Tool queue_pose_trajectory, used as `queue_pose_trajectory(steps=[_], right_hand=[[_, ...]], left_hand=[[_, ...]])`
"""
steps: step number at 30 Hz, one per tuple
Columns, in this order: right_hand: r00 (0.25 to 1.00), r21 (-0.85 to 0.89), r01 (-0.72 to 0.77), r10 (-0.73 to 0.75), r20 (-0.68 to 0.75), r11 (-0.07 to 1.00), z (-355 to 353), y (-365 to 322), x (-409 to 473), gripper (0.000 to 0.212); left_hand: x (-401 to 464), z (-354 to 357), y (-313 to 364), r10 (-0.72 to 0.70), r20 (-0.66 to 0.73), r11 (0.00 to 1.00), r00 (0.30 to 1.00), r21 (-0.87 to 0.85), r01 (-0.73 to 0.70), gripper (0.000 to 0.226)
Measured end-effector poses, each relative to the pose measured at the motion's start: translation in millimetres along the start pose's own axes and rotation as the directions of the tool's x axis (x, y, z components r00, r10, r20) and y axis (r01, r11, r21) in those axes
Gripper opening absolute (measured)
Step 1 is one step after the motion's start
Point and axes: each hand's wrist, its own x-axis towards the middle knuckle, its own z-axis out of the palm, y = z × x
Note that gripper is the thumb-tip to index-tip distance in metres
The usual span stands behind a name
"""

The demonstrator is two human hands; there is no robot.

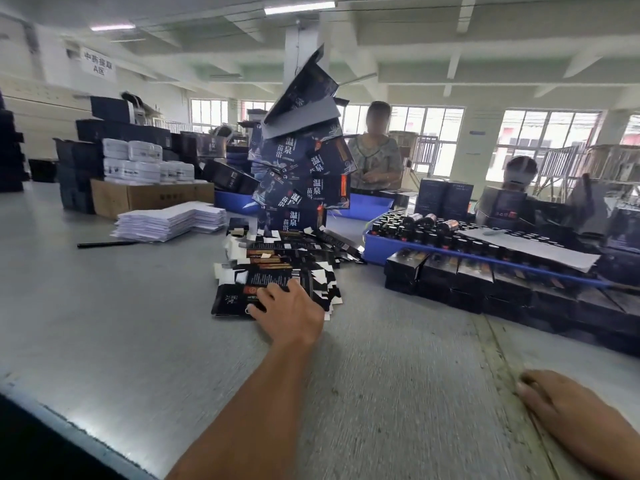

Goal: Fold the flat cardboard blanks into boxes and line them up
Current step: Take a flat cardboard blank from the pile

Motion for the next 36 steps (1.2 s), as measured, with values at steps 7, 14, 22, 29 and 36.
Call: queue_pose_trajectory(steps=[7, 14, 22, 29, 36], right_hand=[[0.997, 0.058, 0.074, -0.076, 0.018, 0.996, -24.6, -37.2, 6.2, 0.046], [0.997, 0.053, 0.08, -0.079, -0.011, 0.995, -24.4, -39.5, 6.0, 0.046], [0.998, 0.063, 0.07, -0.069, -0.012, 0.996, -26.2, -44.3, 2.3, 0.042], [0.996, 0.067, 0.086, -0.085, -0.011, 0.994, -27.9, -43.3, 0.7, 0.04], [0.995, 0.072, 0.1, -0.099, -0.017, 0.992, -30.8, -44.1, -3.3, 0.037]], left_hand=[[-14.0, 2.1, 3.7, 0.158, 0.097, 0.972, 0.983, 0.16, -0.172, 0.025], [-78.9, 13.0, 67.6, 0.584, 0.318, 0.732, 0.747, 0.19, -0.654, 0.029], [-83.5, 26.8, 70.3, 0.703, 0.398, 0.636, 0.589, 0.018, -0.772, 0.067], [-70.8, 29.1, 61.0, 0.589, 0.521, 0.724, 0.618, 0.0, -0.69, 0.109], [-78.1, 21.7, 69.1, 0.636, 0.451, 0.713, 0.627, -0.03, -0.701, 0.124]])
